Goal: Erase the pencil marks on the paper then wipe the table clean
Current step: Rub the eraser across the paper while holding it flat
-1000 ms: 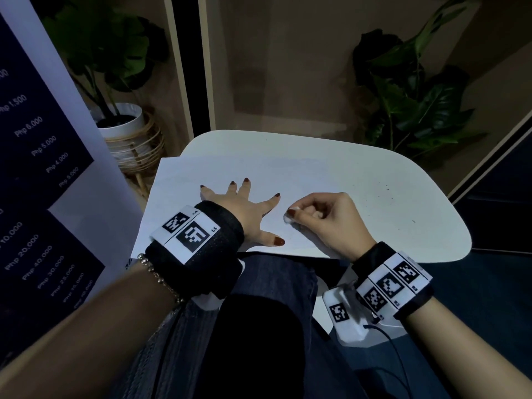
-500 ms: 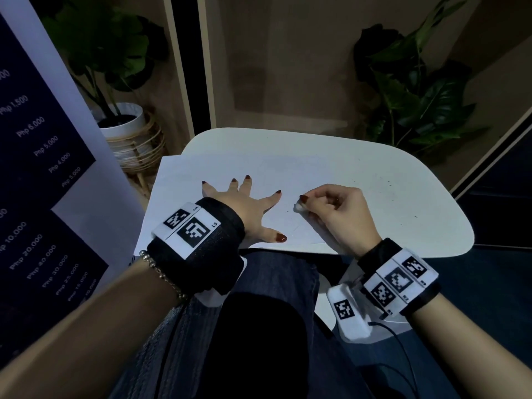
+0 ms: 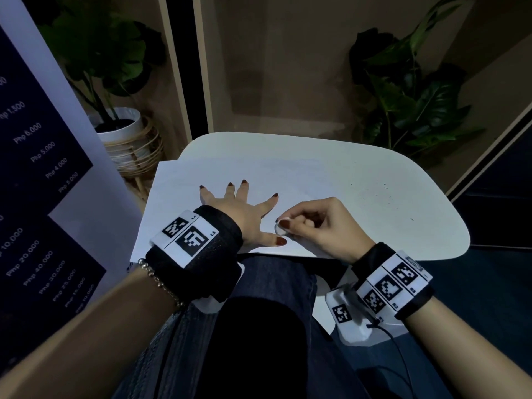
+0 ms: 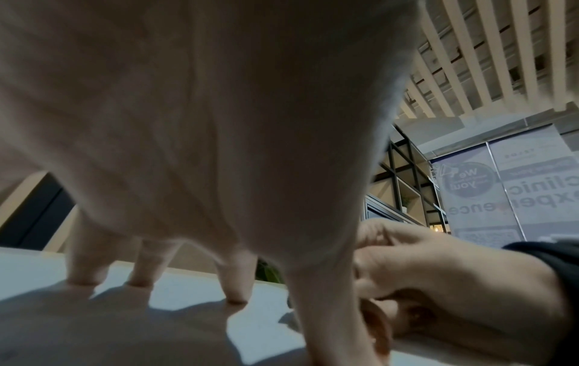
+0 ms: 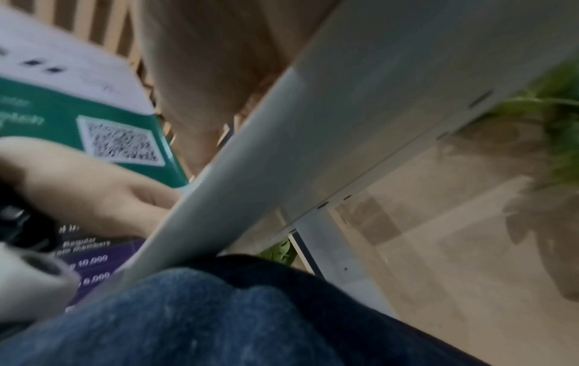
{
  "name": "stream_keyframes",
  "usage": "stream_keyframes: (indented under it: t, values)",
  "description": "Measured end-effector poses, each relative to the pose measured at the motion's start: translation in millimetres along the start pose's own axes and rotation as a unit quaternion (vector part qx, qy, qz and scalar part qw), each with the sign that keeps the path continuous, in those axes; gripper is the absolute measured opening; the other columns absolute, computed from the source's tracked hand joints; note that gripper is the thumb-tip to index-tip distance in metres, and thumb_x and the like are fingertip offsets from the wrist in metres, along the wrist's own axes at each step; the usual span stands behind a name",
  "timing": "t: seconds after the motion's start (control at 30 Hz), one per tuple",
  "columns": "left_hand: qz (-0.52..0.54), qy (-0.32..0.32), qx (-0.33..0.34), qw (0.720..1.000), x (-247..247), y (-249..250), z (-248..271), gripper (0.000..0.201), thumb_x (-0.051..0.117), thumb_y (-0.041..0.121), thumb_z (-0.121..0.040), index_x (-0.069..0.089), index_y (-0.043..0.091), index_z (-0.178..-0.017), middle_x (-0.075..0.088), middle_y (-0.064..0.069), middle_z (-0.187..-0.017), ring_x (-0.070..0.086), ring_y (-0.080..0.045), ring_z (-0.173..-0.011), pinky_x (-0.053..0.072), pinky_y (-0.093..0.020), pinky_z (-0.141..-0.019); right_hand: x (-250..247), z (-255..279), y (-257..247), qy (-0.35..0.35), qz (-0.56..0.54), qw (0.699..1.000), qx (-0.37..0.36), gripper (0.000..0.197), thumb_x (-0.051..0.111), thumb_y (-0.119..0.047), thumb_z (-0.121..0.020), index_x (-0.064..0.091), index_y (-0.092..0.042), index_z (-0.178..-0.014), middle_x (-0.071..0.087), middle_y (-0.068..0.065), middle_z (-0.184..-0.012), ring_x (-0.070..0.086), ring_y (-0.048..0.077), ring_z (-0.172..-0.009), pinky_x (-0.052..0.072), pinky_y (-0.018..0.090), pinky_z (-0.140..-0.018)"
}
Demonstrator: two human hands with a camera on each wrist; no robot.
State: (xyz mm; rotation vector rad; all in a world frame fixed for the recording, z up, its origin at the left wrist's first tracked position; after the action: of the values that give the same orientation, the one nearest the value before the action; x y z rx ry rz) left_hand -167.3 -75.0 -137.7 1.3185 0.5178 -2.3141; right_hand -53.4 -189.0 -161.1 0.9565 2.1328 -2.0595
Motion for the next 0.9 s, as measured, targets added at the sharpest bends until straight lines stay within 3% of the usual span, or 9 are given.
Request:
stream_keyframes:
  t: [0.1, 0.17, 0.27, 0.37, 0.53, 0.63, 0.7, 0.8, 0.9]
  values:
    - [0.001, 0.001, 0.0, 1.0, 0, -1, 0, 0.089, 0.031, 0.084, -0.081, -0.018, 0.051, -0.148, -0.018, -0.01, -0.162, -0.01, -0.032, -0.15, 0.003, -0.072, -0.11, -4, -3, 2, 0.074, -0.028, 0.997, 0.006, 0.012, 0.068, -0.009, -0.091, 0.077, -0.01, -0.082, 0.073, 0.013, -0.074, 0.064, 0.031, -0.068, 0.058, 0.046, -0.077]
    - [0.0, -0.003, 0.001, 1.0, 0, -1, 1, 0.089, 0.031, 0.084, -0.081, -0.018, 0.051, -0.148, -0.019, -0.01, -0.162, -0.01, -0.032, -0.15, 0.003, -0.072, -0.11, -2, -3, 2, 0.051, -0.001, 0.999, 0.0, 0.011, 0.068, -0.011, -0.091, 0.076, -0.012, -0.083, 0.068, 0.009, -0.069, 0.059, 0.021, -0.065, 0.057, 0.038, -0.07]
    - [-0.001, -0.003, 0.0, 1.0, 0, 0, 1, 0.09, 0.031, 0.084, -0.081, -0.018, 0.05, -0.148, -0.019, -0.01, -0.162, -0.011, -0.032, -0.15, 0.003, -0.072, -0.11, 0, -1, 0, -0.016, -0.007, 1.0, 0.004, 0.01, 0.069, -0.012, -0.092, 0.077, -0.01, -0.088, 0.068, 0.011, -0.069, 0.061, 0.02, -0.067, 0.056, 0.038, -0.074]
    - [0.002, -0.002, 0.0, 1.0, 0, 0, 0, 0.09, 0.031, 0.084, -0.081, -0.019, 0.05, -0.148, -0.02, -0.01, -0.162, -0.011, -0.032, -0.15, 0.003, -0.072, -0.111, -3, -4, 3, 0.043, -0.017, 0.999, 0.012, 0.015, 0.066, -0.01, -0.092, 0.077, -0.012, -0.083, 0.072, 0.002, -0.069, 0.061, 0.028, -0.064, 0.056, 0.041, -0.075]
    - [0.003, -0.005, 0.003, 1.0, 0, 0, 0, 0.09, 0.032, 0.084, -0.081, -0.018, 0.05, -0.148, -0.02, -0.011, -0.162, -0.012, -0.032, -0.15, 0.002, -0.072, -0.11, -2, 0, 0, -0.015, 0.007, 1.0, 0.009, 0.011, 0.068, -0.011, -0.091, 0.077, -0.011, -0.086, 0.065, -0.003, -0.063, 0.053, 0.01, -0.059, 0.049, 0.026, -0.067]
    - [-0.002, -0.004, 0.001, 1.0, 0, 0, 0, 0.09, 0.031, 0.084, -0.082, -0.019, 0.05, -0.148, -0.02, -0.011, -0.162, -0.011, -0.032, -0.15, 0.002, -0.072, -0.11, -5, -2, 3, 0.049, 0.009, 0.999, 0.006, 0.014, 0.068, -0.014, -0.091, 0.077, -0.018, -0.081, 0.069, 0.009, -0.068, 0.053, 0.023, -0.06, 0.049, 0.033, -0.066]
    - [-0.003, -0.006, 0.002, 1.0, 0, 0, 0, 0.089, 0.031, 0.084, -0.082, -0.019, 0.05, -0.148, -0.02, -0.011, -0.162, -0.011, -0.033, -0.15, 0.002, -0.072, -0.11, -5, -1, 4, 0.049, 0.021, 0.999, 0.002, 0.013, 0.069, -0.014, -0.091, 0.077, -0.018, -0.082, 0.066, 0.013, -0.068, 0.051, 0.019, -0.062, 0.045, 0.03, -0.066]
    - [-0.003, -0.005, 0.005, 1.0, 1, 0, 0, 0.089, 0.03, 0.084, -0.082, -0.018, 0.05, -0.148, -0.021, -0.011, -0.162, -0.011, -0.033, -0.15, 0.001, -0.073, -0.109, -3, 3, -2, -0.029, -0.015, 0.999, 0.007, 0.008, 0.07, -0.009, -0.091, 0.077, -0.006, -0.089, 0.067, 0.007, -0.068, 0.055, 0.013, -0.064, 0.046, 0.018, -0.066]
    - [-0.001, 0.005, 0.01, 1.0, 2, -1, 0, 0.089, 0.03, 0.084, -0.083, -0.018, 0.05, -0.149, -0.02, -0.011, -0.162, -0.011, -0.033, -0.15, 0.0, -0.073, -0.109, -11, 1, -2, 0.075, -0.176, 0.981, 0.029, 0.011, 0.063, 0.003, -0.092, 0.071, 0.01, -0.09, 0.072, 0.019, -0.076, 0.069, 0.016, -0.07, 0.053, 0.019, -0.069]
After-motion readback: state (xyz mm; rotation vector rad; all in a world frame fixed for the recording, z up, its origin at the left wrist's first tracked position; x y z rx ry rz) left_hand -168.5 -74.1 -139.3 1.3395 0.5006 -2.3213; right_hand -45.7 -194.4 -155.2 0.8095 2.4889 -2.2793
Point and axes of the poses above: each hand's wrist, its own z-axis away from the middle knuckle, its own x-axis out of the palm, y = z × x, the point moved 4 cm from there along -z, towards the middle knuckle
